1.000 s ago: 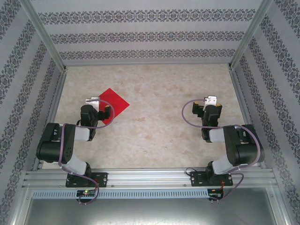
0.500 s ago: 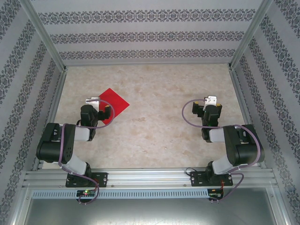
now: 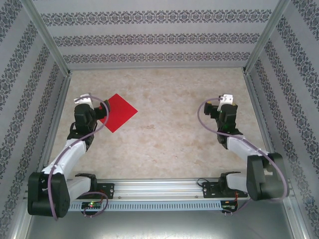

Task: Fold a paper plane with a square sheet of paper (pick it up from the middle)

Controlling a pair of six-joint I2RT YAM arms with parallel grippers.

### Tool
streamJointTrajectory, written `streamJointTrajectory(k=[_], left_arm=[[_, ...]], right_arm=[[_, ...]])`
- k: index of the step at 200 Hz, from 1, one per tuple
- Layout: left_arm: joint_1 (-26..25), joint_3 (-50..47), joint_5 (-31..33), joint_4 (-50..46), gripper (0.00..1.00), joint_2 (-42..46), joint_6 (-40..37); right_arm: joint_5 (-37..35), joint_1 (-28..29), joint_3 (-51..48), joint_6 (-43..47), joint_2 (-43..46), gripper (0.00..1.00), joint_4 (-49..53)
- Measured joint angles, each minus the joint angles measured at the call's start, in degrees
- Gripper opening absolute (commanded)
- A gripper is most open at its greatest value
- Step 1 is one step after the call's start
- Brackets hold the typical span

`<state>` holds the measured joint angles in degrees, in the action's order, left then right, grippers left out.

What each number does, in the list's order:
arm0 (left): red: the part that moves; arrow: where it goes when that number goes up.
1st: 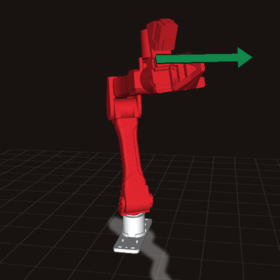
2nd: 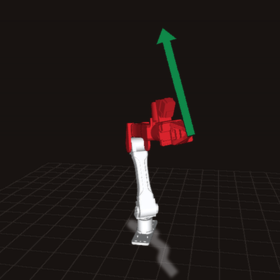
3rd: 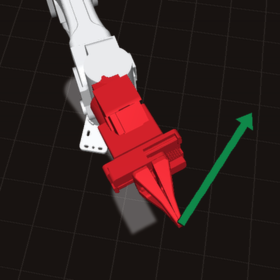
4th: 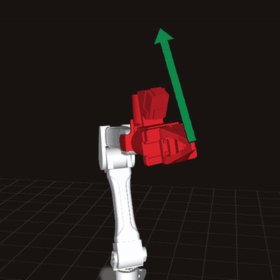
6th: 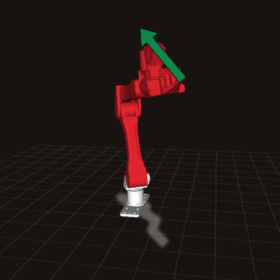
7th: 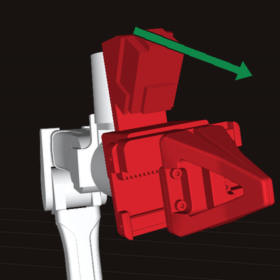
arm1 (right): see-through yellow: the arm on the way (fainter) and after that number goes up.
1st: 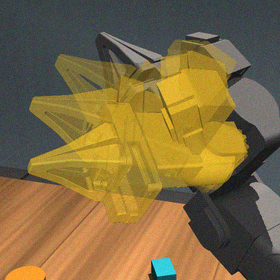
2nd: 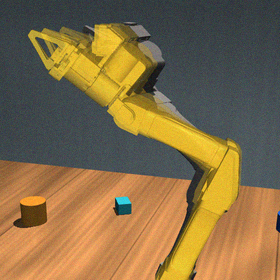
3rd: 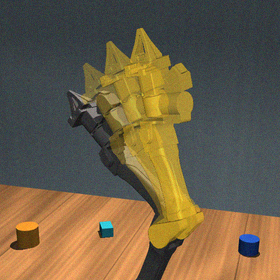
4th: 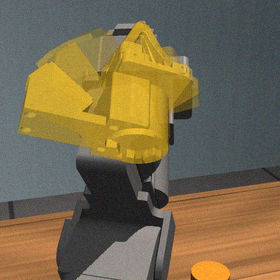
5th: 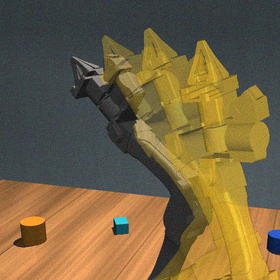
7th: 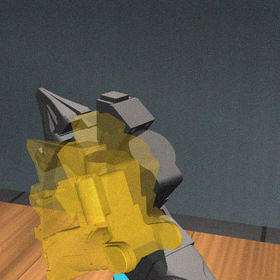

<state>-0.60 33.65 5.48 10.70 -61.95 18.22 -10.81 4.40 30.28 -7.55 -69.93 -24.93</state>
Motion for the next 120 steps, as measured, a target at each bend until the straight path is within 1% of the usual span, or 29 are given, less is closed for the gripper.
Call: streamJointTrajectory(k=[11, 20, 32, 44, 60, 74, 95, 109, 120], left_arm=[[0.2, 3.1, 0.4, -5.9, 1.00, -0.2, 4.1], [0.3, 5.7, -1.5, -9.4, 1.00, -1.2, 6.5], [0.3, 8.5, -6.4, -11.9, 1.00, -3.7, 9.2], [-0.1, 11.5, -12.4, -13.7, 1.00, -8.2, 11.7], [-2.6, 16.2, -16.5, -17.3, 1.00, -15.3, 13.5], [-6.6, 21.7, -17.3, -22.7, 1.00, -22.0, 13.7], [-11.5, 30.1, -16.3, -29.3, 1.00, -31.4, 13.8], [-12.8, 31.8, -15.3, -31.1, 1.00, -34.5, 13.9], [-12.9, 31.8, -14.3, -32.2, 1.00, -35.8, 14.1]], right_arm=[[0.3, 0.0, 3.3, -4.9, 2.4, 0.98, 5.9], [2.0, 0.0, 5.7, -9.1, 4.3, 0.98, 10.2], [6.5, -0.2, 7.8, -13.4, 5.8, 0.98, 13.9], [12.3, -0.1, 8.3, -17.9, 6.3, 0.98, 15.6], [20.1, 0.2, 8.3, -22.5, 4.9, 0.98, 17.4], [24.8, 1.8, 9.0, -24.9, 2.5, 0.98, 20.2], [27.9, 6.4, 11.5, -25.8, -0.7, 0.98, 25.2], [29.3, 9.3, 13.0, -25.8, -1.4, 0.98, 27.0], [30.0, 10.9, 13.7, -25.8, -1.5, 0.98, 27.6]])
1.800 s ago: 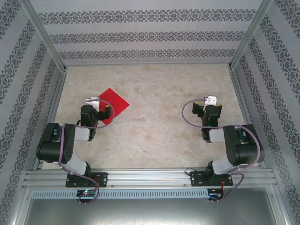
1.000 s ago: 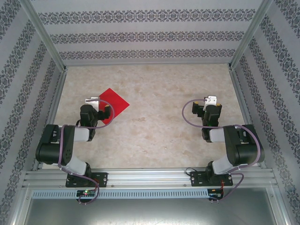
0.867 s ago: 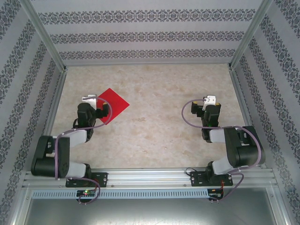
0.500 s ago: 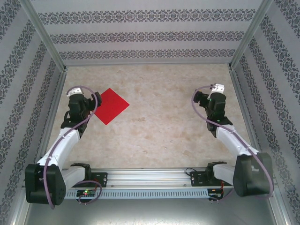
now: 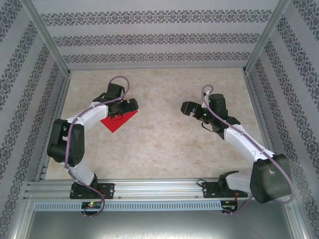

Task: Fold a paper plane with a square sheet of paper (pick it up from the middle)

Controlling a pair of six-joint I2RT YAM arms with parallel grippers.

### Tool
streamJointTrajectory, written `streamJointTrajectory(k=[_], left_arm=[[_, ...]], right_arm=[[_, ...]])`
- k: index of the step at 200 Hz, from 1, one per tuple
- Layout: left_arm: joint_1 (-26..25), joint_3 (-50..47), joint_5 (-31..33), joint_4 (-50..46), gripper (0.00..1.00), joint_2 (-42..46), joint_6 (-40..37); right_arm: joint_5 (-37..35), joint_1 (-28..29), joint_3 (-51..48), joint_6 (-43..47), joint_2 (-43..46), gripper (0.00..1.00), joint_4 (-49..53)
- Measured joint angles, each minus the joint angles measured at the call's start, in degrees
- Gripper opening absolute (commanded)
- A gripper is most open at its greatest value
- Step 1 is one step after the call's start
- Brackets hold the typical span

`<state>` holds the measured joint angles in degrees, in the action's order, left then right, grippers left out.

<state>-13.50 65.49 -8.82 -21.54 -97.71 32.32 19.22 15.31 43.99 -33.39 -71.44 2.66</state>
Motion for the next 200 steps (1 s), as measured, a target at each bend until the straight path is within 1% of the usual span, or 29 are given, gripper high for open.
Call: streamJointTrajectory(k=[29, 59, 107, 142, 174, 200], left_arm=[[0.1, 5.0, 3.5, -3.5, 1.00, -4.7, 0.5], [0.4, 10.2, 3.7, -3.6, 1.00, -9.8, 1.2], [0.5, 8.6, 1.5, -3.5, 1.00, -13.0, 2.4], [0.2, 6.3, -0.5, -1.8, 1.00, -12.5, 2.4], [-2.3, 5.3, -2.4, 0.6, 1.00, -12.4, 2.1], [-6.6, 4.4, -5.2, 4.0, 1.00, -12.4, 2.0]], right_arm=[[0.6, 3.2, 0.5, -0.4, -0.5, 0.98, 0.8], [0.6, 5.0, 0.5, -1.1, -1.0, 0.98, 2.1], [-0.3, 5.1, 0.2, -1.9, -1.0, 0.98, 2.7], [-1.1, 5.1, -0.3, -2.5, -1.0, 0.98, 3.6], [-2.7, 5.1, -0.5, -3.0, -1.0, 0.98, 4.5], [-4.3, 5.1, -0.5, -3.4, -1.0, 0.98, 5.5]])
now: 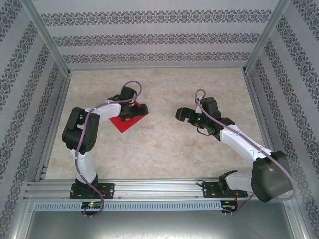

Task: Fold a paper plane with a square sheet of paper (pick it up from the middle)

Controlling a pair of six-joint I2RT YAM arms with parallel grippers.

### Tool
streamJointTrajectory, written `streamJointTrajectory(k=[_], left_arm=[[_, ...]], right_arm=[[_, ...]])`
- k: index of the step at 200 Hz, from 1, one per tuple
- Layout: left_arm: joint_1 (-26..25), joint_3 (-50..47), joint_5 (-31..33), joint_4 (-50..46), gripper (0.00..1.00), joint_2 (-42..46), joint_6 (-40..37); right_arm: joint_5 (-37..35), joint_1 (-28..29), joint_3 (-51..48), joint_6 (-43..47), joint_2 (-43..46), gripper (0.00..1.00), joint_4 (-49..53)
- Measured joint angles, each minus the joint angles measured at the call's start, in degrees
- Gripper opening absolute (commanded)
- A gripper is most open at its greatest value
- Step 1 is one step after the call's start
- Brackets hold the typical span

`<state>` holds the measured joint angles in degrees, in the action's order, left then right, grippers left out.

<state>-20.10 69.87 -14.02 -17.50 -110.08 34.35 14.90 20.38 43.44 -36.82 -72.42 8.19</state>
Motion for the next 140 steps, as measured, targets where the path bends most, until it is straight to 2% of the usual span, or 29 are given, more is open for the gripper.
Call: streamJointTrajectory(k=[55, 76, 104, 140], left_arm=[[-14.4, -0.6, -8.9, 4.3, 1.00, 0.0, 0.3], [-16.7, -4.4, -9.3, 5.8, 1.00, 3.3, 1.9], [-15.8, -9.3, -3.3, 5.6, 1.00, 13.4, 3.2], [-14.5, -16.4, 8.4, 6.7, 1.00, 29.5, 4.9]], right_arm=[[-1.6, -1.3, -0.3, -1.5, 0.0, 0.97, 1.5], [-1.5, -2.0, -0.3, -2.3, 0.0, 0.93, 1.8], [1.3, -1.7, 1.4, -3.3, -3.4, 0.82, 1.9], [5.4, 3.2, 7.3, -4.5, -13.4, 0.79, 1.4]])
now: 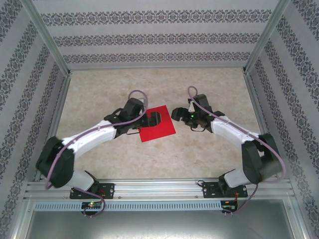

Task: Fold a paper plane with a square sheet of paper (pick it up from the middle)

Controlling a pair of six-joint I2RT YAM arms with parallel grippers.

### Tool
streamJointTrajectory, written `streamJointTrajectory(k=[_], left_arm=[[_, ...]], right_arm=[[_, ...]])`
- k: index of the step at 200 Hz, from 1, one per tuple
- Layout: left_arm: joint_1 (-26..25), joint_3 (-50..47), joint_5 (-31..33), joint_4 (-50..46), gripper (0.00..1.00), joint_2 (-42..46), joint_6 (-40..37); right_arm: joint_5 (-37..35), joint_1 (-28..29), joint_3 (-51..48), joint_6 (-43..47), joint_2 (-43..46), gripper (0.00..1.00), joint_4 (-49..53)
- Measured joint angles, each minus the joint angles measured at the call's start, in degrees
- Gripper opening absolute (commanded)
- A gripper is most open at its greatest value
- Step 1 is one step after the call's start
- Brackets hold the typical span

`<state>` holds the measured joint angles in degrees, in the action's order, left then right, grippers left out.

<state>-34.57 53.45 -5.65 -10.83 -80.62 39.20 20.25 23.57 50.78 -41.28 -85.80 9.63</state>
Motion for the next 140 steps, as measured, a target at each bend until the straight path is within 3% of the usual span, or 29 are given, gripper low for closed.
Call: streamJointTrajectory(k=[33, 78, 140], left_arm=[[1.8, -6.4, 8.6, 0.0, 1.00, 7.9, 0.7], [2.0, -10.9, 16.1, 1.3, 1.00, 12.5, 2.1], [2.0, -12.7, 19.1, 3.9, 1.00, 15.3, 2.6]], right_arm=[[2.5, 5.1, 8.2, 0.1, -10.3, 0.77, 0.1], [4.8, 7.1, 20.3, 0.9, -23.0, 0.75, 2.4], [4.2, 7.3, 20.8, -0.3, -28.3, 0.75, 2.3]])
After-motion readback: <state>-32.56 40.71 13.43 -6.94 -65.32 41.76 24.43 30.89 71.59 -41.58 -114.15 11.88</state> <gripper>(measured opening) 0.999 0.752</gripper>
